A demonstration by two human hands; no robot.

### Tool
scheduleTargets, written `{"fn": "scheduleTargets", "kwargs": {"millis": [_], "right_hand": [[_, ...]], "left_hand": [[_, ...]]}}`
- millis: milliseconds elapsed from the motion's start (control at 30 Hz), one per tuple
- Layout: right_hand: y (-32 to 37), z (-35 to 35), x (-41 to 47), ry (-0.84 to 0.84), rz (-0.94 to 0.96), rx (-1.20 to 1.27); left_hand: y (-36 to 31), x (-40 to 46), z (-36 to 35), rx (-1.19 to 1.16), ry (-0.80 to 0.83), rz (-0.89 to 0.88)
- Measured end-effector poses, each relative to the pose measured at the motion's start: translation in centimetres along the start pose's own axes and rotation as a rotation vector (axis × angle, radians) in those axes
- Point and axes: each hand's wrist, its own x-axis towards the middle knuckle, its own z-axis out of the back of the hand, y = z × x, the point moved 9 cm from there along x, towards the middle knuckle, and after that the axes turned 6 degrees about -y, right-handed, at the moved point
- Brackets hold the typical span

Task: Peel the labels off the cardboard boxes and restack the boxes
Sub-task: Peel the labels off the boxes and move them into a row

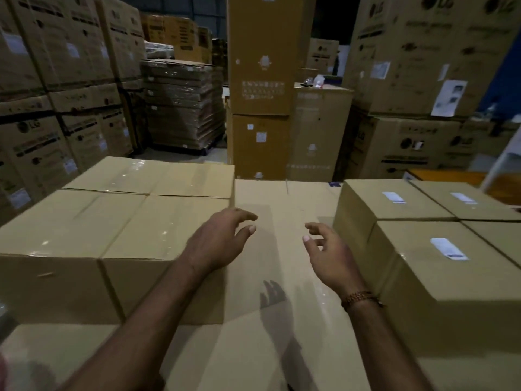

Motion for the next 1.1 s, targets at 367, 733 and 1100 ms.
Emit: {"fn": "scheduleTargets", "kwargs": {"millis": [367,733,1100], "right_hand": [[-11.8,23.2,4.2,-0.134,-0.003,-0.203],[-24.4,29.6,5.8,-0.043,-0.155,-0.900],[-23.8,29.1,4.4,-0.024,-0.108,-0.916]], "left_hand": [[-18.7,1.6,-19.5,-0.363,0.064,0.119],[-26.9,0.7,-30.1,-0.544,0.193,0.195],[-24.6,-2.5,-33.2,-0.872,0.324,0.494]]}}
